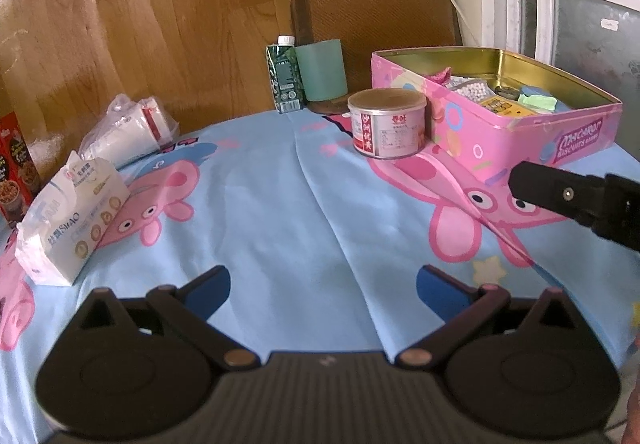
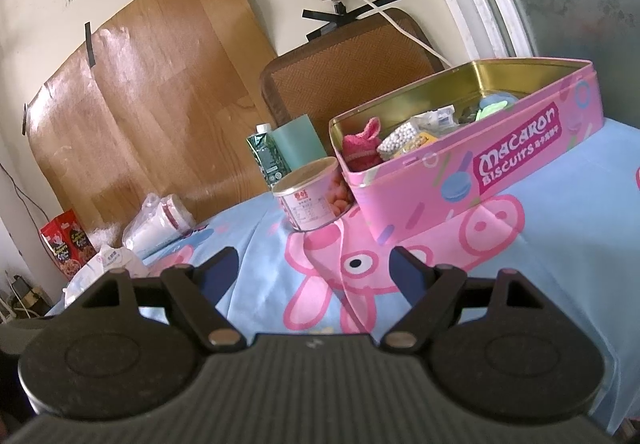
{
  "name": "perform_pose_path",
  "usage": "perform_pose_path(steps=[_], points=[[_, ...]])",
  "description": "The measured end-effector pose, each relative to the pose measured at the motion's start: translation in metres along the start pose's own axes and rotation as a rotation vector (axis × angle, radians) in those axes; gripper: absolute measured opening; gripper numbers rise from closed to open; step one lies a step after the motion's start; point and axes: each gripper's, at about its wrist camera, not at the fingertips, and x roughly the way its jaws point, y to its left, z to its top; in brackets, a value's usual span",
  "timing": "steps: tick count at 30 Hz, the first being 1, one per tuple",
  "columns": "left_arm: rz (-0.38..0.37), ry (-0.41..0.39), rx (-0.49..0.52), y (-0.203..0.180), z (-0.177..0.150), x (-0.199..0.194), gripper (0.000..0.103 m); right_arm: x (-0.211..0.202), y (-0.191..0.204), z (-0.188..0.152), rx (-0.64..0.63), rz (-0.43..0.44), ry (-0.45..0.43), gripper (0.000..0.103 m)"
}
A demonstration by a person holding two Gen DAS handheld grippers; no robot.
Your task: Organize soft objects
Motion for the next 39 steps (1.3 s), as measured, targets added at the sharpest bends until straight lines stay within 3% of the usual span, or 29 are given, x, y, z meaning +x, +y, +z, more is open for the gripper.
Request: perform_pose_path(steps=[12, 39], points=[[-0.051, 0.055, -0.015, 0.0016, -0.0019, 0.0046, 0.103, -0.0002, 0.0022, -0.0028, 0.0, -0.017, 0.0, 0.084], [-0.071, 0.09, 0.007, 0.0014, -0.0037, 0.0077, 0.103, 0.0002, 0.0062, -0.0051, -0.006, -0.023, 0.0, 0.084]])
